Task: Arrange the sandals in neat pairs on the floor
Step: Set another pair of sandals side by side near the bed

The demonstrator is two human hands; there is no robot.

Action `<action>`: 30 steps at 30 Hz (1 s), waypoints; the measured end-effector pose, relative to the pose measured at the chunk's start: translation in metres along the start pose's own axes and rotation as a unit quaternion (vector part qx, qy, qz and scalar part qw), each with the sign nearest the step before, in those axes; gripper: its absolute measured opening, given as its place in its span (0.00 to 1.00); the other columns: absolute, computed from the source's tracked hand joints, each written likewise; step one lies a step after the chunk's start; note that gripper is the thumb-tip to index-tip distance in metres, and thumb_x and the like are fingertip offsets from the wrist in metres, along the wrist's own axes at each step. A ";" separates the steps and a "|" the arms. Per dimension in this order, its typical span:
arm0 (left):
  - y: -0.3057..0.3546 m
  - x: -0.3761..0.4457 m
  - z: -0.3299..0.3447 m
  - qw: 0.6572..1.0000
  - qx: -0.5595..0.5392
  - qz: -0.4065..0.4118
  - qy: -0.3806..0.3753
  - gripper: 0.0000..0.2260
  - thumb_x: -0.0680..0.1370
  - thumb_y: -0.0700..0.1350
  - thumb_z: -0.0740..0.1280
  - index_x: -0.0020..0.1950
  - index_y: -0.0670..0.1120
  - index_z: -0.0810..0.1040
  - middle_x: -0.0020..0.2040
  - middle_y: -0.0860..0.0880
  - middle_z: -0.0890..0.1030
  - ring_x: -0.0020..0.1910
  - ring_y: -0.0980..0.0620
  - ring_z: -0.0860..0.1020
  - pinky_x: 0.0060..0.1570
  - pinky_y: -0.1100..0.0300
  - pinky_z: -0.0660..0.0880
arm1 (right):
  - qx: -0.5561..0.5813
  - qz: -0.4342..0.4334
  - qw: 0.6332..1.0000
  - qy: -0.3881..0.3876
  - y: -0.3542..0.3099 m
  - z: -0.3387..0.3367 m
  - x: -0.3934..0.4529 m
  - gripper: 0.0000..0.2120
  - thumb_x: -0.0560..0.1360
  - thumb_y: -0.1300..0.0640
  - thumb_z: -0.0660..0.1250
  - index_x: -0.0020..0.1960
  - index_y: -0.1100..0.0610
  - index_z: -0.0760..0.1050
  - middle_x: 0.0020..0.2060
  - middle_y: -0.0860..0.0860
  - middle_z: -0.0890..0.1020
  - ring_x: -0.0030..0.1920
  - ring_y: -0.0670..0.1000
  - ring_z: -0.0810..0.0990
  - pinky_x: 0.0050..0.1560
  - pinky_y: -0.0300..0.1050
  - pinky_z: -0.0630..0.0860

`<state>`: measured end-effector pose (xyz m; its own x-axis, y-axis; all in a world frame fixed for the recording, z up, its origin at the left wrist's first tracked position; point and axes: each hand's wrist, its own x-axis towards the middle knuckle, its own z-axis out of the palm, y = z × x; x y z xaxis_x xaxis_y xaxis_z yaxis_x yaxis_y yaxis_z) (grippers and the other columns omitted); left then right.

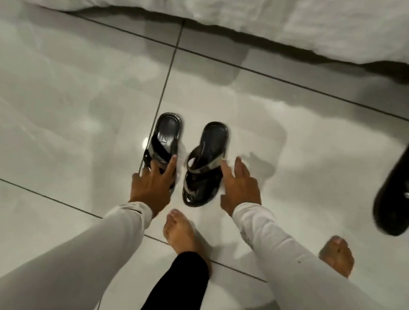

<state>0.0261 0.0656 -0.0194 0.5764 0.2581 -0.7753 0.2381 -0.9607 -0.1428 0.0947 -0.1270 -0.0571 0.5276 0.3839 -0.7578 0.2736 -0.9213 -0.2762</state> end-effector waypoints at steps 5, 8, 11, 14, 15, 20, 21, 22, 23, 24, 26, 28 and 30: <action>-0.035 0.070 0.012 0.997 -0.013 -0.060 -0.053 0.38 0.80 0.48 0.63 0.82 0.58 0.42 0.72 0.36 0.66 0.64 0.36 0.74 0.62 0.43 0.73 | -0.048 -0.033 0.998 -0.019 -0.049 0.025 0.057 0.43 0.75 0.56 0.68 0.81 0.55 0.46 0.80 0.61 0.46 0.80 0.61 0.49 0.72 0.58 0.65; -0.029 0.099 0.018 0.979 -0.146 -0.078 -0.118 0.38 0.80 0.44 0.63 0.82 0.58 0.44 0.74 0.33 0.64 0.67 0.32 0.72 0.66 0.40 0.72 | -0.089 -0.020 0.995 -0.027 -0.049 0.044 0.066 0.42 0.75 0.56 0.66 0.81 0.56 0.46 0.81 0.61 0.44 0.80 0.61 0.45 0.72 0.59 0.62; -0.022 0.111 0.018 0.967 -0.213 -0.072 -0.122 0.39 0.79 0.41 0.65 0.83 0.54 0.46 0.74 0.32 0.64 0.67 0.30 0.71 0.67 0.40 0.73 | -0.121 -0.022 0.992 0.000 -0.040 0.048 0.072 0.40 0.77 0.57 0.63 0.81 0.57 0.44 0.80 0.61 0.42 0.81 0.61 0.43 0.71 0.61 0.63; -0.014 0.120 0.008 0.971 -0.199 -0.060 -0.121 0.36 0.80 0.42 0.61 0.82 0.56 0.46 0.73 0.32 0.63 0.64 0.29 0.73 0.66 0.39 0.73 | -0.127 -0.030 0.991 0.010 -0.033 0.040 0.082 0.39 0.78 0.55 0.62 0.81 0.55 0.43 0.80 0.60 0.41 0.81 0.60 0.42 0.71 0.61 0.62; -0.010 0.124 0.000 0.970 -0.201 -0.057 -0.121 0.35 0.80 0.42 0.61 0.82 0.57 0.47 0.72 0.31 0.62 0.63 0.29 0.73 0.67 0.38 0.72 | -0.128 -0.032 0.991 0.008 -0.029 0.035 0.086 0.40 0.78 0.55 0.62 0.81 0.55 0.43 0.80 0.59 0.40 0.81 0.60 0.42 0.71 0.61 0.61; 0.016 0.148 -0.045 0.979 -0.173 -0.034 -0.098 0.37 0.80 0.44 0.65 0.81 0.58 0.47 0.71 0.33 0.62 0.62 0.30 0.75 0.66 0.39 0.73 | -0.124 -0.044 0.991 0.020 -0.009 -0.005 0.118 0.41 0.75 0.52 0.66 0.81 0.53 0.47 0.81 0.58 0.42 0.81 0.58 0.43 0.71 0.60 0.62; 0.021 0.154 -0.054 0.981 -0.166 -0.025 -0.092 0.37 0.80 0.46 0.66 0.81 0.58 0.47 0.70 0.33 0.63 0.62 0.31 0.75 0.65 0.39 0.73 | -0.121 -0.052 0.991 0.026 -0.004 -0.015 0.125 0.41 0.75 0.52 0.67 0.81 0.53 0.48 0.81 0.58 0.43 0.81 0.58 0.43 0.70 0.59 0.63; 0.023 0.159 -0.061 0.983 -0.159 -0.020 -0.087 0.37 0.79 0.48 0.67 0.81 0.58 0.47 0.70 0.33 0.63 0.63 0.31 0.75 0.65 0.40 0.73 | -0.122 -0.064 0.990 0.029 0.000 -0.025 0.131 0.41 0.75 0.53 0.68 0.81 0.53 0.49 0.81 0.58 0.43 0.81 0.58 0.44 0.70 0.58 0.65; 0.025 0.165 -0.068 0.984 -0.154 -0.013 -0.086 0.38 0.79 0.49 0.67 0.81 0.59 0.47 0.70 0.34 0.64 0.63 0.31 0.75 0.65 0.40 0.73 | -0.120 -0.075 0.989 0.031 0.006 -0.034 0.137 0.41 0.75 0.53 0.68 0.81 0.53 0.50 0.81 0.58 0.44 0.81 0.58 0.44 0.70 0.57 0.66; 0.026 0.171 -0.075 0.986 -0.140 -0.008 -0.085 0.38 0.79 0.50 0.68 0.81 0.59 0.47 0.70 0.34 0.64 0.63 0.31 0.75 0.65 0.40 0.73 | -0.122 -0.080 0.989 0.030 0.010 -0.042 0.142 0.41 0.75 0.54 0.69 0.81 0.53 0.50 0.81 0.58 0.44 0.81 0.58 0.45 0.70 0.56 0.67; 0.028 0.180 -0.087 0.988 -0.125 0.006 -0.085 0.39 0.79 0.49 0.68 0.81 0.59 0.47 0.69 0.34 0.64 0.63 0.31 0.75 0.64 0.39 0.74 | -0.125 -0.087 0.988 0.031 0.018 -0.056 0.150 0.40 0.75 0.54 0.69 0.81 0.54 0.51 0.81 0.58 0.44 0.81 0.58 0.46 0.69 0.55 0.68; 0.028 0.185 -0.096 0.990 -0.114 0.017 -0.081 0.39 0.79 0.48 0.68 0.81 0.59 0.46 0.69 0.34 0.64 0.63 0.31 0.75 0.65 0.38 0.73 | -0.117 -0.088 0.989 0.023 0.020 -0.065 0.153 0.40 0.76 0.54 0.69 0.81 0.54 0.51 0.81 0.58 0.44 0.81 0.58 0.45 0.69 0.56 0.68; 0.030 0.184 -0.098 0.990 -0.111 0.021 -0.082 0.39 0.79 0.47 0.68 0.82 0.58 0.46 0.70 0.34 0.64 0.64 0.31 0.74 0.66 0.38 0.73 | -0.115 -0.084 0.990 0.008 0.019 -0.071 0.153 0.41 0.75 0.54 0.69 0.81 0.55 0.50 0.81 0.58 0.44 0.81 0.58 0.45 0.70 0.56 0.67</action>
<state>0.2162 0.0944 -0.1060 0.4586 0.1797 -0.8703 0.3927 -0.9195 0.0171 0.2379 -0.0815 -0.1360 0.4717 0.5330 -0.7024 0.5328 -0.8070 -0.2546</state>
